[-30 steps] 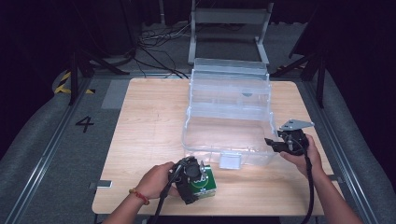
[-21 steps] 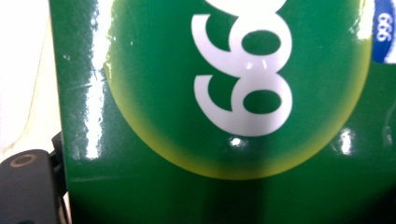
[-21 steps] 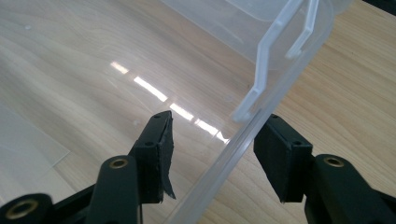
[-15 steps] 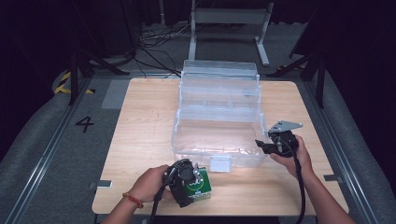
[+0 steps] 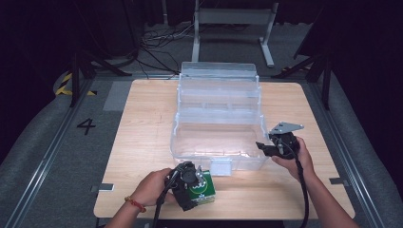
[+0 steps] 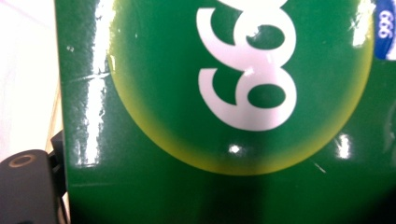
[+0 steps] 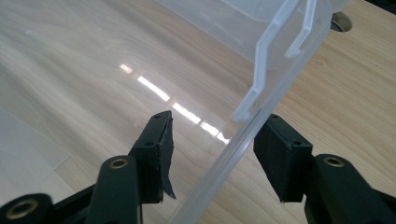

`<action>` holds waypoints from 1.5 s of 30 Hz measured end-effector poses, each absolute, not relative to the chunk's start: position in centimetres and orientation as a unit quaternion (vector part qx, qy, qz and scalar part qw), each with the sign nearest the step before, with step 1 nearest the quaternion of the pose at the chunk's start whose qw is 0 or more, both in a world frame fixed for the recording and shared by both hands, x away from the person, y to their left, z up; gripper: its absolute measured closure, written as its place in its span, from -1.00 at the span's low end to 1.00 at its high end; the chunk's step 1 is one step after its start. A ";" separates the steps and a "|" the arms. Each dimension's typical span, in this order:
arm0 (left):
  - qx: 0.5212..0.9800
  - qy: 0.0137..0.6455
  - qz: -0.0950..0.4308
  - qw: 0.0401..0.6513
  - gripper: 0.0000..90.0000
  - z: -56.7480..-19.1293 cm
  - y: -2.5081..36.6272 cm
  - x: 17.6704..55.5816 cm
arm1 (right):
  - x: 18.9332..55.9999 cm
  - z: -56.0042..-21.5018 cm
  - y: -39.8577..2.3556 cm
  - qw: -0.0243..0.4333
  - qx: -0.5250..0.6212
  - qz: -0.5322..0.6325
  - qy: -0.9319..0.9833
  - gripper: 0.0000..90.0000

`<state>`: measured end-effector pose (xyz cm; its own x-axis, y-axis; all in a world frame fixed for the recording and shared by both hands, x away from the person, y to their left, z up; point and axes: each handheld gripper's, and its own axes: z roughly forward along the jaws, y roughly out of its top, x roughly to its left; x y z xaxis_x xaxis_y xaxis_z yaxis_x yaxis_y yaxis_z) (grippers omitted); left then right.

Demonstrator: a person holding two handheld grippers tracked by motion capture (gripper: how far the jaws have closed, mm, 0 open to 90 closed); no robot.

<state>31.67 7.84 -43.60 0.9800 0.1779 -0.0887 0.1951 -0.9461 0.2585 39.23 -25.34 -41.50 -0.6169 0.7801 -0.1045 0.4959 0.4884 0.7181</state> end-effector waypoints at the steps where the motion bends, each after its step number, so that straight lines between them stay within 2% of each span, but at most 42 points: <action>1: 0.986 0.094 -0.032 0.134 -0.74 -43.6 7.8 31.7 | 39.2 -41.5 -25.3 0.213 0.380 0.331 0.837 0.02; 5: 0.986 0.093 -0.033 0.136 -0.74 -43.6 7.8 31.7 | 38.7 -40.5 -26.5 0.209 0.369 0.356 0.833 -0.16; 11: 0.986 0.091 -0.033 0.133 -0.74 -43.6 7.8 31.7 | 36.7 -38.6 -29.6 0.232 0.326 0.392 0.829 -0.39; 12: 0.986 0.092 -0.032 0.134 -0.74 -43.6 7.8 31.7 | 36.4 -38.6 -30.3 0.227 0.322 0.397 0.829 -0.33; 14: 0.987 0.093 -0.032 0.130 -0.74 -43.6 7.7 31.7 | 35.9 -39.2 -31.5 0.236 0.317 0.379 0.837 -0.39; 20: 0.987 0.095 -0.032 0.128 -0.74 -43.6 7.7 31.7 | 35.0 -42.4 -35.6 0.234 0.354 0.353 0.834 -0.39; 26: 0.987 0.095 -0.033 0.127 -0.74 -43.6 7.7 31.7 | 35.2 -46.1 -38.4 0.211 0.413 0.350 0.814 -0.39; 45: 0.989 0.062 -0.023 0.134 -0.68 -42.1 7.5 31.0 | 34.4 -48.2 -38.7 0.193 0.429 0.342 0.814 -0.38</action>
